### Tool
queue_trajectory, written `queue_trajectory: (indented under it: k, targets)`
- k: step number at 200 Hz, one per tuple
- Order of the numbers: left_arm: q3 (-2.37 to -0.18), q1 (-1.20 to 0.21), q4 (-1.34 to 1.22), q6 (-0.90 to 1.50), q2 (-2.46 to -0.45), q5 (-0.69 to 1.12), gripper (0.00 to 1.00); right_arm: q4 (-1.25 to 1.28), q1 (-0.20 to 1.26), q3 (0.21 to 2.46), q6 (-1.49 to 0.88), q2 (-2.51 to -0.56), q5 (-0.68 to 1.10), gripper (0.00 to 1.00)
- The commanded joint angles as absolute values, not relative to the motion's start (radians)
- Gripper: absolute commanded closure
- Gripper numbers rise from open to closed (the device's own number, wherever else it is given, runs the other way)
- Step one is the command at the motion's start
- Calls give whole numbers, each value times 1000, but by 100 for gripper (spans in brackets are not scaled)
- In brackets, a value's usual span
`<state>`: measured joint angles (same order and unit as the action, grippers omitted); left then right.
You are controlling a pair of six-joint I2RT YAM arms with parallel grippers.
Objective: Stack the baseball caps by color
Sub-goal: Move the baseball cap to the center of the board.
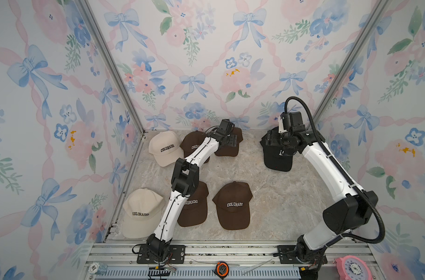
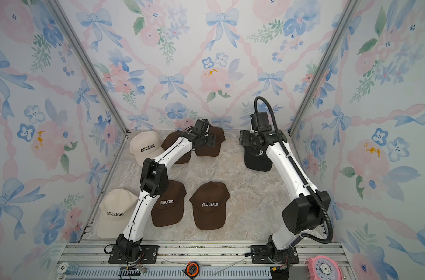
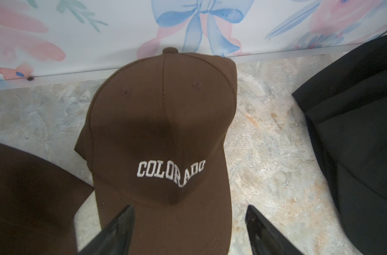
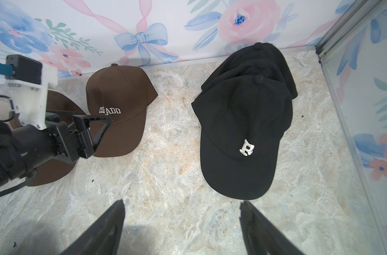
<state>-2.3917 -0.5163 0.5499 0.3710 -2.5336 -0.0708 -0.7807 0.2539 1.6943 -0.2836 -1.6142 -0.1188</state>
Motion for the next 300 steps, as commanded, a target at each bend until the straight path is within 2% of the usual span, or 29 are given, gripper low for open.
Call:
queue_trajectory:
  k: [1, 39, 109, 173, 202, 230, 245, 258, 267, 281, 300]
  targets:
    - [-2465, -511, 574, 370, -2604, -69, 23, -807, 233, 1671, -273, -1568, -106, 16]
    - [-2535, -511, 571, 373, -2671, -103, 24, -820, 207, 1652, -254, -1535, -107, 16]
    - [-2588, -509, 546, 373, -2729, -110, 32, -876, 169, 1653, -223, -1484, -123, 16]
    - [-2594, -509, 494, 361, -2738, -132, 30, -926, 147, 1671, -206, -1457, -136, 16]
    - [-2599, -509, 469, 369, -2752, -118, 36, -941, 143, 1667, -203, -1443, -150, 16]
    - [-2621, -509, 462, 375, -2772, -118, 50, -961, 133, 1661, -202, -1425, -149, 16]
    - [-2620, -511, 454, 376, -2775, -122, 66, -971, 130, 1661, -201, -1416, -153, 16]
    - [-2620, -515, 453, 377, -2772, -127, 84, -974, 128, 1654, -200, -1403, -158, 16]
    - [-2615, -521, 455, 377, -2764, -130, 91, -976, 127, 1648, -201, -1394, -162, 16]
    - [-2592, -536, 453, 375, -2738, -148, 98, -980, 124, 1635, -203, -1380, -169, 16]
    - [-2562, -563, 454, 366, -2704, -182, 100, -979, 118, 1608, -211, -1359, -173, 16]
